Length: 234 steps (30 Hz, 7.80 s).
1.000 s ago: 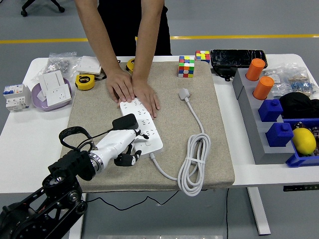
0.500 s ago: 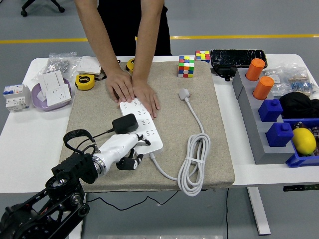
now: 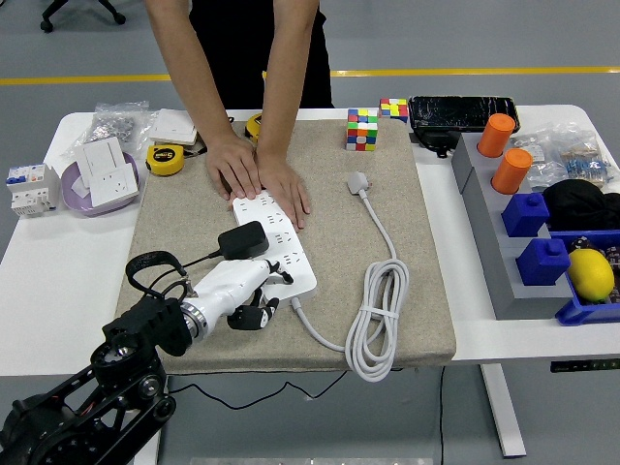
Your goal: Pick up the plug,place it near the board,insert it into the board,press the button
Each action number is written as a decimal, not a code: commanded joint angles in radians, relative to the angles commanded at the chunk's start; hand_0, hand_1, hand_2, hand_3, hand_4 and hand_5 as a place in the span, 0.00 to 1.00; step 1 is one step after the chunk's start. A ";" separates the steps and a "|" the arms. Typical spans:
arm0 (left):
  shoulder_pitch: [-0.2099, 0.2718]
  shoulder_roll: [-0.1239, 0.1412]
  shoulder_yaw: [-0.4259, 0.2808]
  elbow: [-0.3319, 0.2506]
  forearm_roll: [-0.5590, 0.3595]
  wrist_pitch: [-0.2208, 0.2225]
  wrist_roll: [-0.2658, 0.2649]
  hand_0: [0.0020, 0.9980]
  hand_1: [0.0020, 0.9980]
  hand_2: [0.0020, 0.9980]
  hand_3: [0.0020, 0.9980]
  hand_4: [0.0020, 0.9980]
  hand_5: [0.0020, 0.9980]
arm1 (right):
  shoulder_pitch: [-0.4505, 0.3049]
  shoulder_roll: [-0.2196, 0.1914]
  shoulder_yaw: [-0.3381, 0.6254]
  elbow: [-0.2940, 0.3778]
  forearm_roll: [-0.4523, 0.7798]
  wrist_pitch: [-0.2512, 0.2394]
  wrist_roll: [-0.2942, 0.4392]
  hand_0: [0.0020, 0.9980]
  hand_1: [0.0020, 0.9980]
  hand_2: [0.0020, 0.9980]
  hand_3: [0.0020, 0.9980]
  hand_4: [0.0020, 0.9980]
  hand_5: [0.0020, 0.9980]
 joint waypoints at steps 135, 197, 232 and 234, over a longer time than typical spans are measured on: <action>-0.117 -0.040 -0.087 0.228 -0.266 0.162 -0.136 0.89 0.94 0.90 0.87 1.00 0.12 | 0.003 -0.001 -0.014 0.000 0.010 -0.003 0.000 0.86 0.72 0.71 0.69 1.00 0.66; -0.065 -0.013 -0.356 0.274 -0.040 0.234 -0.192 0.38 0.33 0.36 0.49 0.64 0.00 | -0.001 0.003 -0.004 0.000 0.011 -0.003 0.001 0.86 0.72 0.71 0.69 1.00 0.66; 0.057 -0.090 -0.410 0.198 -0.896 0.296 -0.432 0.90 0.92 0.87 0.85 1.00 1.00 | -0.001 0.008 0.010 0.000 0.006 -0.002 0.003 0.86 0.72 0.71 0.69 1.00 0.66; 0.087 -0.095 -0.441 0.192 -1.026 0.302 -0.441 0.93 0.90 0.86 0.84 1.00 1.00 | -0.002 0.009 0.015 0.000 0.002 -0.002 0.002 0.86 0.72 0.71 0.69 1.00 0.66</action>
